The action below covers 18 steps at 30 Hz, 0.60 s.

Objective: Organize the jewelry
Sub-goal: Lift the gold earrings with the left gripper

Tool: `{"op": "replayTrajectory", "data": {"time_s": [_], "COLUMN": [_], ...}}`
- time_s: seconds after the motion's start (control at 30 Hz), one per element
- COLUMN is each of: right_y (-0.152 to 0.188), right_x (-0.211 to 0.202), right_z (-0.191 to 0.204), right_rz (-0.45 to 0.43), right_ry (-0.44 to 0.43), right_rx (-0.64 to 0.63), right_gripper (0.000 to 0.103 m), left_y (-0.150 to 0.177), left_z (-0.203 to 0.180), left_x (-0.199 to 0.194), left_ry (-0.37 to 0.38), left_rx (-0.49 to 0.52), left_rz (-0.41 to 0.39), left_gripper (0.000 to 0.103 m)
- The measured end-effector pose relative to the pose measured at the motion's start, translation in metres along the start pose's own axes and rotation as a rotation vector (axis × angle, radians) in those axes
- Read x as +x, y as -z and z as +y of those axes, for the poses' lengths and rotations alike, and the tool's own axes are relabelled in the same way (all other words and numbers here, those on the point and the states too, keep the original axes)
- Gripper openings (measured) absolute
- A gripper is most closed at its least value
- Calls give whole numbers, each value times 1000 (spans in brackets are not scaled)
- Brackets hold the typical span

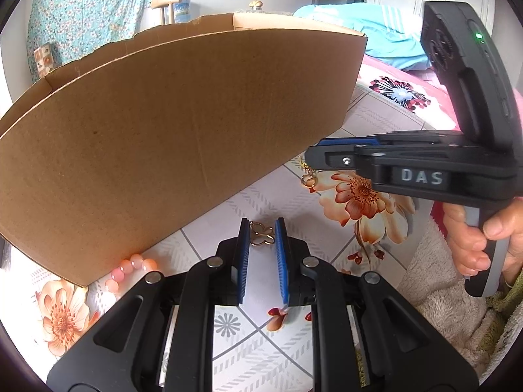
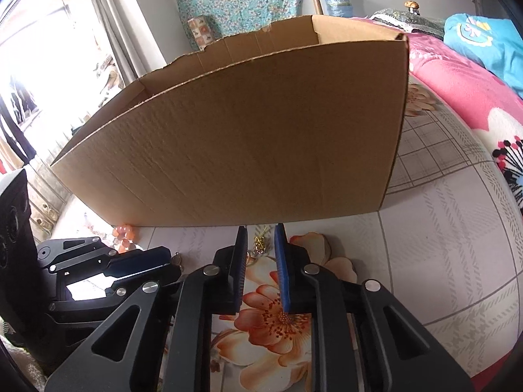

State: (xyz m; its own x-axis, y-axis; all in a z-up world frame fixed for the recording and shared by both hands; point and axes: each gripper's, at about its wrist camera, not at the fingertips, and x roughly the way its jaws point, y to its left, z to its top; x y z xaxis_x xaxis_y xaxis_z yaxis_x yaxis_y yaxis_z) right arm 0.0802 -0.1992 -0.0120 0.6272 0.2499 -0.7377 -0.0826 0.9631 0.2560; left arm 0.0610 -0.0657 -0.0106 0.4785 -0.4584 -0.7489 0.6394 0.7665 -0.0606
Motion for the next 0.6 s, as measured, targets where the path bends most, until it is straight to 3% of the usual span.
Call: {"op": "replayTrajectory", "data": {"time_s": [0.27,0.6], "right_y": [1,7], "right_x": [6,-22], "right_z": [7,-41], "right_rz": [27,-29], "right_ry": [4,-77], "right_rx": [3,241], "right_gripper": [3,2], "left_y": [2,5], "left_z": [4,8], "left_x": [-1,-3], "left_ry": [21,31], "left_rx": [-26,-33], "left_rz": [-11,-18], "left_gripper": [14,14]}}
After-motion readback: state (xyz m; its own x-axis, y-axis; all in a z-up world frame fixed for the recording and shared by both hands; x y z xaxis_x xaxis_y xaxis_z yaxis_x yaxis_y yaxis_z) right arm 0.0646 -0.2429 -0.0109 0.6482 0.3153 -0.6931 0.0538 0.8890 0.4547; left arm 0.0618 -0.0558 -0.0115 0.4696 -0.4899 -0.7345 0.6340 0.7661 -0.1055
